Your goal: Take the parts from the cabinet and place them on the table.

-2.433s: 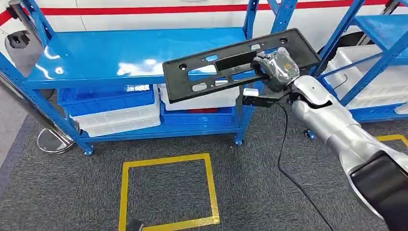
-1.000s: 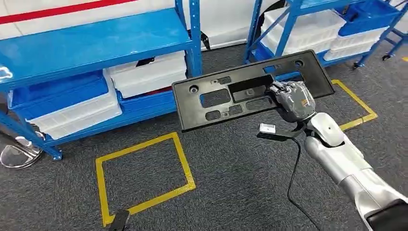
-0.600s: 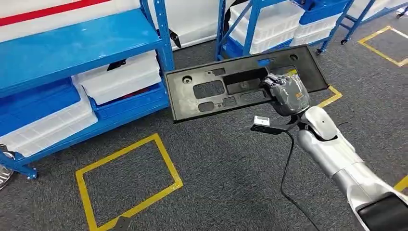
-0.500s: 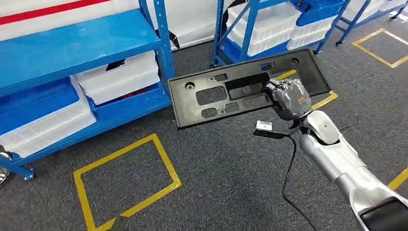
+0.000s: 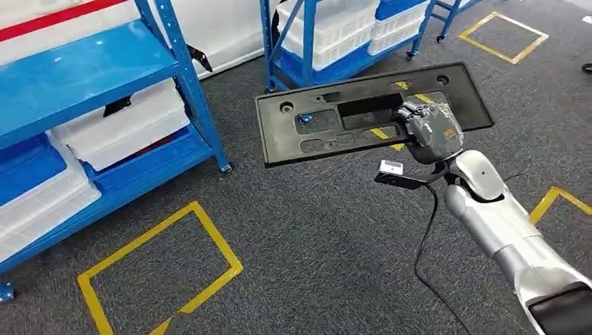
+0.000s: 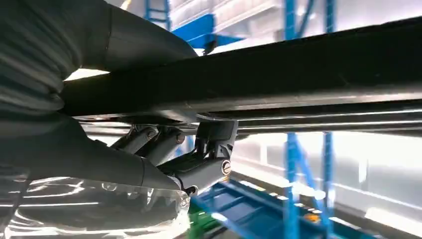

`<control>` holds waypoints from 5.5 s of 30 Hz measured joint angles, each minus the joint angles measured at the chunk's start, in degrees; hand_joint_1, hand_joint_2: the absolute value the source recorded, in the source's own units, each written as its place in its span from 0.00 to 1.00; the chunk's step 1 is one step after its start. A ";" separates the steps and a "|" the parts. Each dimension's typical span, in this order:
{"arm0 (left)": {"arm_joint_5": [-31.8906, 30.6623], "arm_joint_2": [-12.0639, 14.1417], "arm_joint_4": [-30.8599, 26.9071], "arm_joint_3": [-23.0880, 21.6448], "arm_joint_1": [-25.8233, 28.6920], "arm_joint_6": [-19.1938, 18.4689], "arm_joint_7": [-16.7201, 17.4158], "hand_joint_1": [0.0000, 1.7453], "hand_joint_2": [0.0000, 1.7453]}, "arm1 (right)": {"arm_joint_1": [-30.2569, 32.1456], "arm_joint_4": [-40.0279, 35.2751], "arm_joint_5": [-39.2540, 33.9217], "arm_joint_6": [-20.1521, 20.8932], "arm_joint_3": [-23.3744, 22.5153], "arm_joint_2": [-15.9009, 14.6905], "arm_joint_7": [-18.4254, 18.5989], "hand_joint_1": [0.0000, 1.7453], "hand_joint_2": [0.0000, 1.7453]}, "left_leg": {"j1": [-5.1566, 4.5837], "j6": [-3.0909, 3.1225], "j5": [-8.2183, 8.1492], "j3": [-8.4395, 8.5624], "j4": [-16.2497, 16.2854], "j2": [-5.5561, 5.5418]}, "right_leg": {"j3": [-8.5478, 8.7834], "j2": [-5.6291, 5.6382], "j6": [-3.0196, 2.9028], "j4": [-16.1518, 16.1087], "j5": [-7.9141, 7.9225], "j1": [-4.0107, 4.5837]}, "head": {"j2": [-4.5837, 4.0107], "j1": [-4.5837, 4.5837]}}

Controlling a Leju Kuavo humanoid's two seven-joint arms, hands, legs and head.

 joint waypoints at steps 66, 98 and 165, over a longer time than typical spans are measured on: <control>-2.69 -0.33 -0.07 -1.31 2.86 -0.11 -3.23 0.00 1.00 | 13.61 -5.53 7.54 -1.82 -7.17 2.01 2.60 1.00 1.00 | -0.45 0.95 -3.15 -5.49 11.15 -1.72 | -0.16 4.17 -1.01 -0.03 0.17 1.01 | 0.00 -0.02; -9.57 -0.50 -0.04 -2.93 4.10 3.48 -1.07 0.00 1.00 | 13.90 19.65 10.93 -9.99 6.71 18.54 2.14 1.00 1.00 | 0.08 0.43 0.36 -3.23 5.57 -1.59 | 0.82 3.18 -1.34 -0.38 -0.47 0.83 | 0.00 -0.02; -14.10 -0.41 -0.07 -4.00 3.97 4.24 1.42 0.00 1.00 | -8.51 8.66 8.87 6.27 -5.31 -4.55 6.56 1.00 1.00 | -1.55 4.04 6.19 -1.85 -2.59 -6.72 | 0.90 6.83 -0.62 0.33 -1.41 0.77 | 0.00 -0.02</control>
